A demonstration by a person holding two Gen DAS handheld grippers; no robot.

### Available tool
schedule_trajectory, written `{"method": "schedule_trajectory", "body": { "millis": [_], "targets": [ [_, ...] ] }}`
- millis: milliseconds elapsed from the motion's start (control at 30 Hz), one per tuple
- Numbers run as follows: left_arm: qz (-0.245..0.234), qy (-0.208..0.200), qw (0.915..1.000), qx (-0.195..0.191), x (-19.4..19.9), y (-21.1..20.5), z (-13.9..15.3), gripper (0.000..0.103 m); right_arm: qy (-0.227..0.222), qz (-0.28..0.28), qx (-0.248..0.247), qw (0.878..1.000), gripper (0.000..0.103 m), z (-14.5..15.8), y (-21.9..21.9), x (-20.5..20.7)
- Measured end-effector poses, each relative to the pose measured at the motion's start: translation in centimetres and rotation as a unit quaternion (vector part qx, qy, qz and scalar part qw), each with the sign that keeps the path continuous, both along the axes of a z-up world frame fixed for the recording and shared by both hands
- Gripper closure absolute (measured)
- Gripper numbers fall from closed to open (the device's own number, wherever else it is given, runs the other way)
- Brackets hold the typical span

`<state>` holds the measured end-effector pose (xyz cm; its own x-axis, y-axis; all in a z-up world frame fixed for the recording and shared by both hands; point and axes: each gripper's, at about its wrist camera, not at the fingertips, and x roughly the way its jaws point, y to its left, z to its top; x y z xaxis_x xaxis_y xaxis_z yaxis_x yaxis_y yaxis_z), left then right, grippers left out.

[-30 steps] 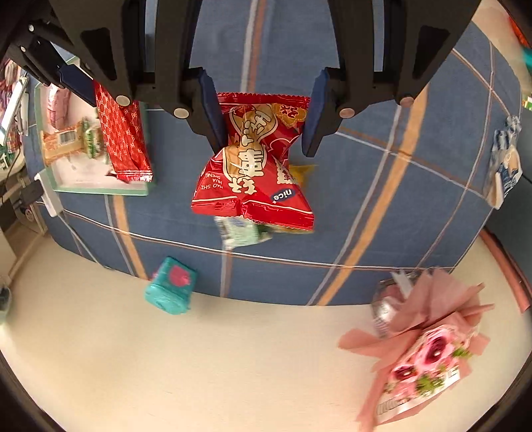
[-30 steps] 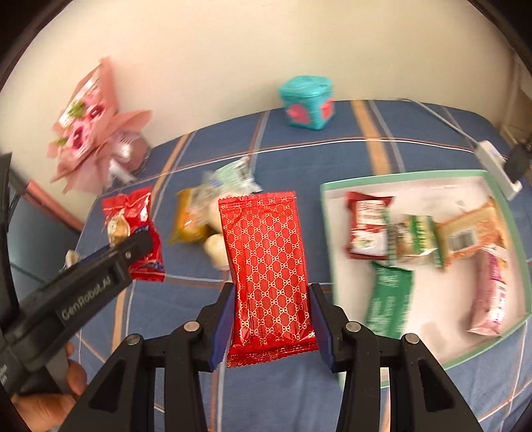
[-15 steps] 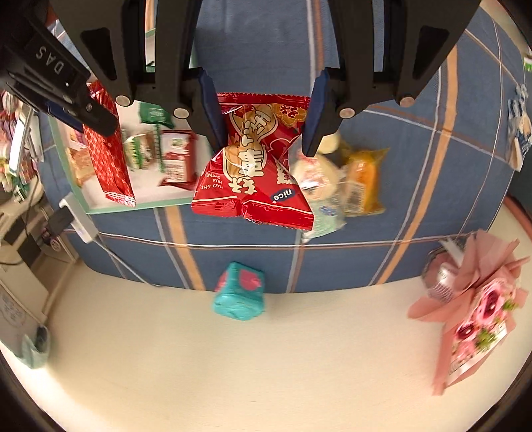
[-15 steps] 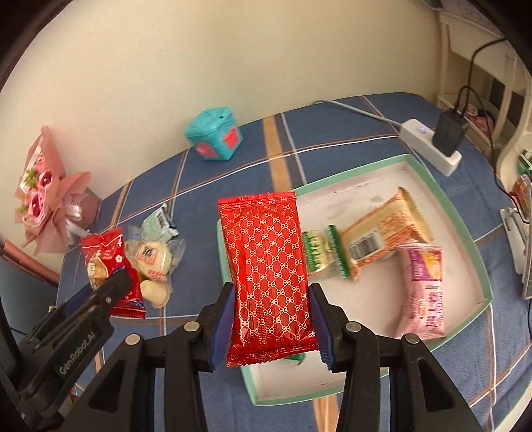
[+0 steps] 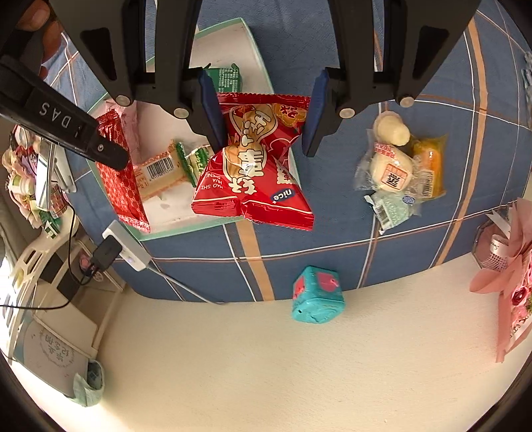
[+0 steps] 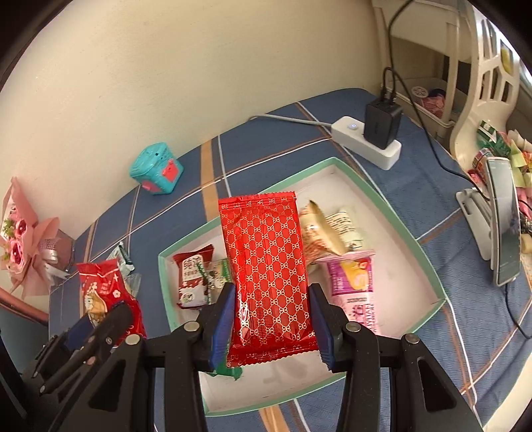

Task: Organize snacks
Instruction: 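Carry the red nice pack and red patterned bar with both tools over the tray, then lower both red packs into the tray and open both tools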

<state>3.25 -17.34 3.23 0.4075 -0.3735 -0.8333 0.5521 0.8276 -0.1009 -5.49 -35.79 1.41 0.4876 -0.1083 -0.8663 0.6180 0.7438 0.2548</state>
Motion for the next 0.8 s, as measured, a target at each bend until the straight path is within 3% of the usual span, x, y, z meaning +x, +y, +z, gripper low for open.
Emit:
{"method": "schedule_trajectory", "body": {
  "millis": [233,800],
  "targets": [
    [-0.021,0.018,0.9996,0.002,-0.5,-1.5,-1.3,0.055,0.012,-0.007,0.008,1.0,0.056,-0.9,-0.6,-0.1],
    [-0.081,0.026,0.9952,0.049,-3.3,-5.9,-4.6,0.055,0.04,-0.008,0.014,0.999,0.056,-2.7,-0.7,0.2]
  ]
}}
